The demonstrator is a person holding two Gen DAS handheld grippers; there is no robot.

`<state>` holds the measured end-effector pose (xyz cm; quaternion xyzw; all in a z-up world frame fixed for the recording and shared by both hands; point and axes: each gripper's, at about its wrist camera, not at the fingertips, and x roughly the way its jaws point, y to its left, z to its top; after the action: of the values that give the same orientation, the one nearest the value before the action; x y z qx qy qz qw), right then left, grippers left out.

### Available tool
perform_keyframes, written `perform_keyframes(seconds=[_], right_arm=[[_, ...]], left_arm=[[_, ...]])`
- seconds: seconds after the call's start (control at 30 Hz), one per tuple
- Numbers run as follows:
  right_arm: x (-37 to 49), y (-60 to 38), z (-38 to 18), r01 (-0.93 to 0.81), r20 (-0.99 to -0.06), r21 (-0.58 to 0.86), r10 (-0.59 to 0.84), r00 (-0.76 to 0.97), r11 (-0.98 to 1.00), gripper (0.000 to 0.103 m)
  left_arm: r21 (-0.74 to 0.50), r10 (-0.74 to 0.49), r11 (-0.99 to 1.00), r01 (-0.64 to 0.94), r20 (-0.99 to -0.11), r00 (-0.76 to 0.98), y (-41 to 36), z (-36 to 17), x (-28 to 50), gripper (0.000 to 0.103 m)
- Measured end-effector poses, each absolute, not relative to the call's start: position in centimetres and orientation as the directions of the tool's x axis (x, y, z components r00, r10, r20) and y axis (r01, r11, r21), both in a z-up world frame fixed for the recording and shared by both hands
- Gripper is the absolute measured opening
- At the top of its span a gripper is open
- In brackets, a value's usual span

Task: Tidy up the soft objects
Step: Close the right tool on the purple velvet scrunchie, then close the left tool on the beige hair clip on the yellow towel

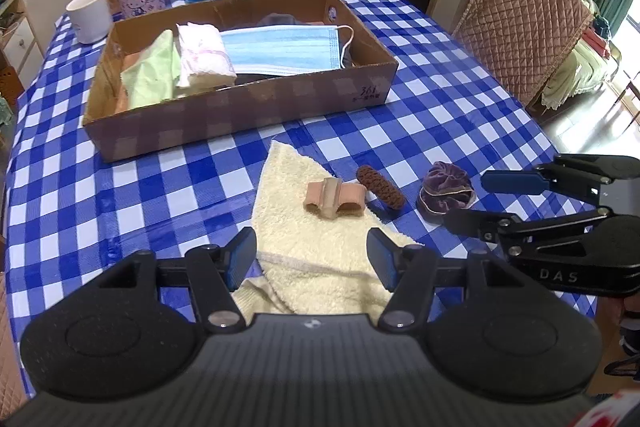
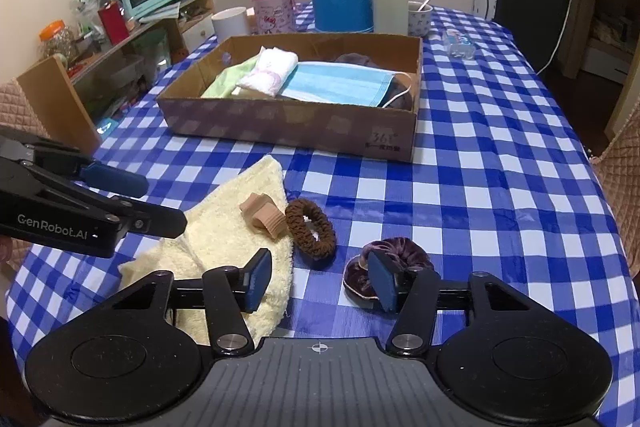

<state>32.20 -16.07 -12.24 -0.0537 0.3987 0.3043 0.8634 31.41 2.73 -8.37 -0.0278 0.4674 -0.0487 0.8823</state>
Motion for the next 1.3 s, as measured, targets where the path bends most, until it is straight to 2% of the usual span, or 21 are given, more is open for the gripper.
perform_keyframes(seconds=[0.33,0.57,0.83,0.87,1.0,1.07,1.17,1.3], right_arm=[[34.4,-16.6,-14.1,-0.508,-0.762,0.082,0.382,0.522,0.858,0.054],[35.6,-17.4,-15.9,-0.468,-0.798,0.079,0.337,0.499,0.880,0.073],[36.3,-17.4,-17.2,-0.459,-0.787,0.085,0.342,0.514,0.884,0.074],[36.5,-17.5,-17.3,-0.457,-0.787,0.087,0.342,0.513,0.885,0.073],[37.2,-17.9,-17.6,-0.449,-0.788,0.123,0.362,0.497,0.885,0.047],[37.4,-18.3,-17.7,-0.441,-0.789,0.142,0.370,0.491,0.886,0.040],[37.5,-18.8,-17.7,-0.425,-0.784,0.158,0.375,0.495,0.891,0.035],[37.7,-19.4,-17.7,-0.404,-0.783,0.167,0.371,0.500,0.899,0.035]], left_arm=[[-0.103,-0.141,0.990,0.101,-0.835,0.532,1.8,-10.2,33.7,0.058],[-0.098,-0.152,0.987,0.130,-0.846,0.512,1.0,-11.5,35.5,0.058],[-0.092,-0.154,0.985,0.147,-0.853,0.498,0.4,-12.7,37.2,0.059],[-0.089,-0.153,0.985,0.150,-0.854,0.497,0.4,-12.9,37.4,0.059],[-0.087,-0.156,0.983,0.160,-0.857,0.492,0.3,-13.4,38.0,0.059],[-0.083,-0.154,0.983,0.164,-0.857,0.491,0.3,-13.6,38.3,0.058],[-0.083,-0.160,0.981,0.177,-0.859,0.486,0.3,-14.0,38.7,0.057],[-0.093,-0.173,0.978,0.186,-0.862,0.477,0.4,-14.6,39.1,0.054]])
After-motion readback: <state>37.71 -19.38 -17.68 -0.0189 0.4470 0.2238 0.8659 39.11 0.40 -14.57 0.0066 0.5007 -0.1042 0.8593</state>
